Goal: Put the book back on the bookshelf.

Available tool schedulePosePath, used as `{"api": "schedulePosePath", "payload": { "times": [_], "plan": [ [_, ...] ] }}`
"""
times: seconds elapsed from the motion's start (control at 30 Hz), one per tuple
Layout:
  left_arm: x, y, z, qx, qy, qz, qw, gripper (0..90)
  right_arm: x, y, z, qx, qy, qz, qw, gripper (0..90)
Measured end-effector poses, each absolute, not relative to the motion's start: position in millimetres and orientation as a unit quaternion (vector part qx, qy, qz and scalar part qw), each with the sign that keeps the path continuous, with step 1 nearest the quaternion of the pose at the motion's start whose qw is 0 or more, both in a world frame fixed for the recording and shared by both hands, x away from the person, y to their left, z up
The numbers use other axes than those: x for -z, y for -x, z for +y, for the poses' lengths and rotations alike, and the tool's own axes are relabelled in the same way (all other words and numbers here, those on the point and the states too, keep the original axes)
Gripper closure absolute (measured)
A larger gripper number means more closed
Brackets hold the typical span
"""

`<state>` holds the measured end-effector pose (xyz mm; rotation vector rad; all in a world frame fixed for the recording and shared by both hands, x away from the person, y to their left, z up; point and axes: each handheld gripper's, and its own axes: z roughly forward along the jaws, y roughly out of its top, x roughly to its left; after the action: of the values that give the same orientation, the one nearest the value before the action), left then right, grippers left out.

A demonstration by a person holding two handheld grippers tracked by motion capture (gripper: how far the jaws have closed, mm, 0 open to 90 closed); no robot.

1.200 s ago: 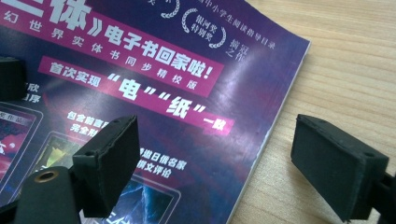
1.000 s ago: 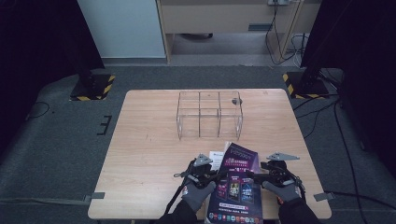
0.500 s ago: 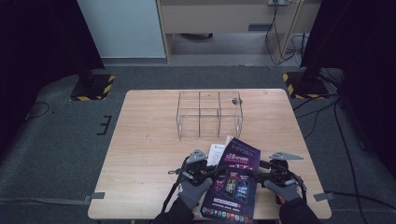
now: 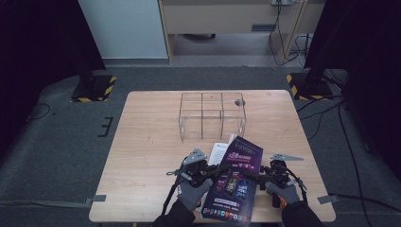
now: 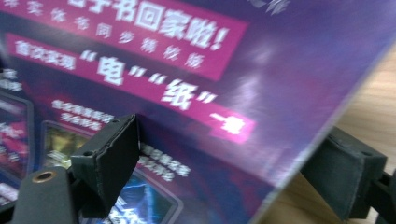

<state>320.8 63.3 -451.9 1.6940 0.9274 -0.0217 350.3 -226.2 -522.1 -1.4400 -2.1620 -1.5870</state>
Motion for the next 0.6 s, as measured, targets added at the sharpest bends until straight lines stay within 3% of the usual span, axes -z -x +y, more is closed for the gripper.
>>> {"api": "schedulePosePath", "payload": {
  "times": [0.2,0.5,0.6],
  "plan": [
    [456.3,-322.4,65.3,0.009,-0.719,0.401,0.567,83.1,523.4,-350.4,-226.1,0.509,0.483,-0.710,0.049,27.3],
    [456.6,-324.0,70.8,0.010,-0.713,0.401,0.575,82.9,513.7,-346.0,-233.9,0.537,0.494,-0.683,0.032,53.9],
    [458.5,-324.7,72.4,0.010,-0.712,0.404,0.574,82.8,509.6,-344.2,-234.4,0.562,0.484,-0.670,0.035,53.5]
  ]
}}
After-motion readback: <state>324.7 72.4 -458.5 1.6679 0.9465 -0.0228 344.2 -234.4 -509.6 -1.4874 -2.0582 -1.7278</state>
